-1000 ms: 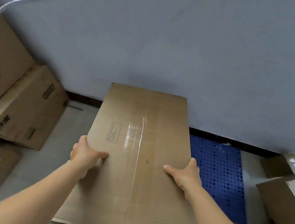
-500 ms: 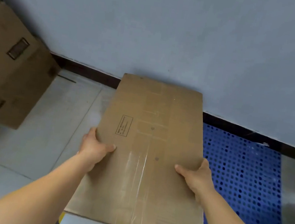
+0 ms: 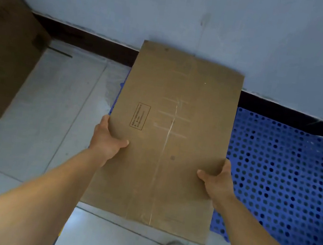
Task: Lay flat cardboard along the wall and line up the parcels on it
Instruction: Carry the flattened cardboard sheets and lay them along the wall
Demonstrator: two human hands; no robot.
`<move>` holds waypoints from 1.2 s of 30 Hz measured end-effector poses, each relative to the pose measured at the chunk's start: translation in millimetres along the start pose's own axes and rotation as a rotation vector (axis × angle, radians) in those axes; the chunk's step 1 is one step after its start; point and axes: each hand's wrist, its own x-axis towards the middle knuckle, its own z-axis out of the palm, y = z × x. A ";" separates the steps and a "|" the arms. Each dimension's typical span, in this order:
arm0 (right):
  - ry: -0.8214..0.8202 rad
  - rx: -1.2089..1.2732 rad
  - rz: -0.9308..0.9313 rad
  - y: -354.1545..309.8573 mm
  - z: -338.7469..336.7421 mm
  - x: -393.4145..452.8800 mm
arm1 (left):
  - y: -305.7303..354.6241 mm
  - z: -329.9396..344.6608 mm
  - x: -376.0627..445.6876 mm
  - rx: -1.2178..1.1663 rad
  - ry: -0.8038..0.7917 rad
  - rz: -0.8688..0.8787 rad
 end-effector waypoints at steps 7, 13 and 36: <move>0.055 0.039 -0.021 5.3 2.3 11.8 | -6.5 9.4 -3.0 0.015 0.015 0.002; 0.035 0.016 -0.026 1.5 8.0 9.7 | -10.4 -2.5 2.2 0.015 -0.008 -0.014; 0.033 -0.105 -0.124 -82.5 8.5 -83.7 | 51.7 -30.8 -75.8 0.096 -0.077 0.021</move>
